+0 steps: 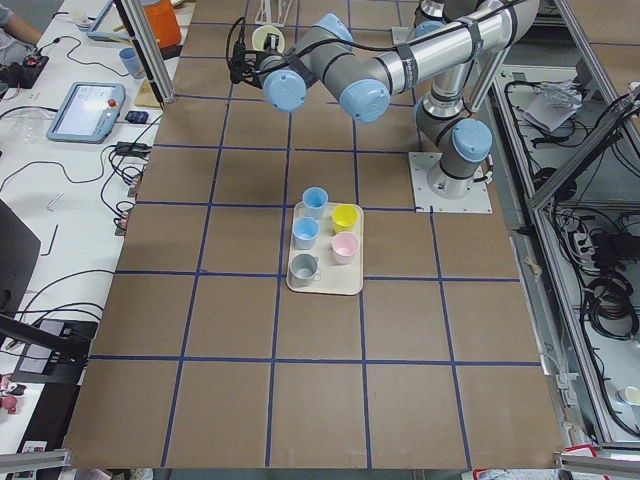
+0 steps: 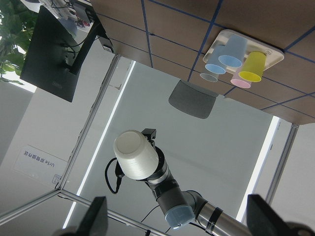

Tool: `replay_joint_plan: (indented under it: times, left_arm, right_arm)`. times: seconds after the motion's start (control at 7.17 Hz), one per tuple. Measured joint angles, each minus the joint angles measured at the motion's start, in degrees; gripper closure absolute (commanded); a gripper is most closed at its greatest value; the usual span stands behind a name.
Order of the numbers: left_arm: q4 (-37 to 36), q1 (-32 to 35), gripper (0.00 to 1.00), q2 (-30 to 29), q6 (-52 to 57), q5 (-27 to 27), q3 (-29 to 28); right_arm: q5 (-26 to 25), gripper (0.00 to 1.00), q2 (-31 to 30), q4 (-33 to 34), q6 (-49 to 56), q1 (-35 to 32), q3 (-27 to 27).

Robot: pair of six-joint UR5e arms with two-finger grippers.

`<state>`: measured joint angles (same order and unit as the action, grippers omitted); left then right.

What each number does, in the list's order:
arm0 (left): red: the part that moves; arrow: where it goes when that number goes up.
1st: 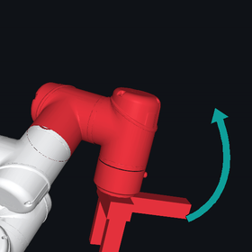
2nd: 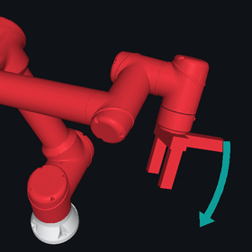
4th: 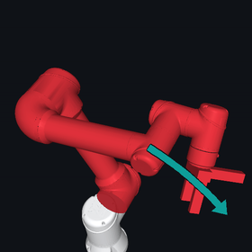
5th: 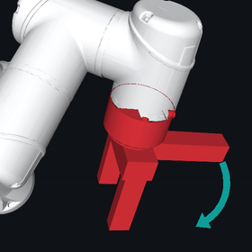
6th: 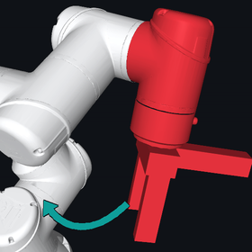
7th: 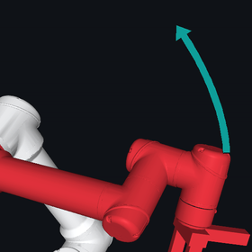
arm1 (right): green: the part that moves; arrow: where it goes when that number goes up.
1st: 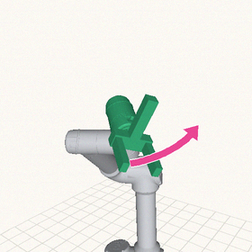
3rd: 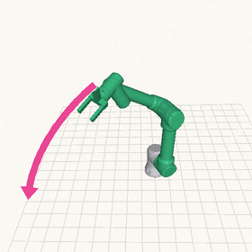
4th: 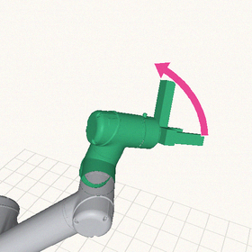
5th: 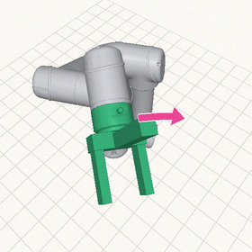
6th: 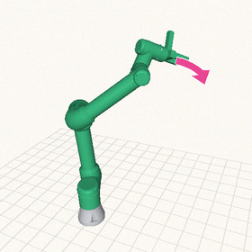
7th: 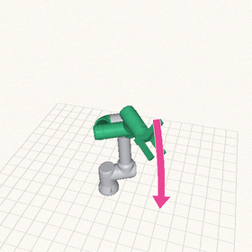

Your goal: Transfer IKEA cup to right arm and place on rack

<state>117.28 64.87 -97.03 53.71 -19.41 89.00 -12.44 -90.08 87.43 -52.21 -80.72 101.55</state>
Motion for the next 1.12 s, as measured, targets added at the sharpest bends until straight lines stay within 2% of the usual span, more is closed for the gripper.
replay_joint_plan:
  times: [0.42, 0.7, 1.12]
  left_arm:
    - [-0.19, 9.21, 1.0, 1.28, -6.39, 11.72, 3.43]
    - [-0.31, 11.4, 1.0, 1.42, -7.97, 14.73, 6.22]
    - [-1.86, 14.97, 1.0, 1.29, -8.24, 19.79, 7.94]
  right_arm:
    - [0.32, 0.0, 0.01, 0.55, -3.62, -3.06, -0.41]
    - [1.67, 0.0, -0.14, 0.89, -6.83, -3.74, -0.82]
    - [4.04, 0.0, 0.13, 6.06, -14.38, -4.15, -1.57]
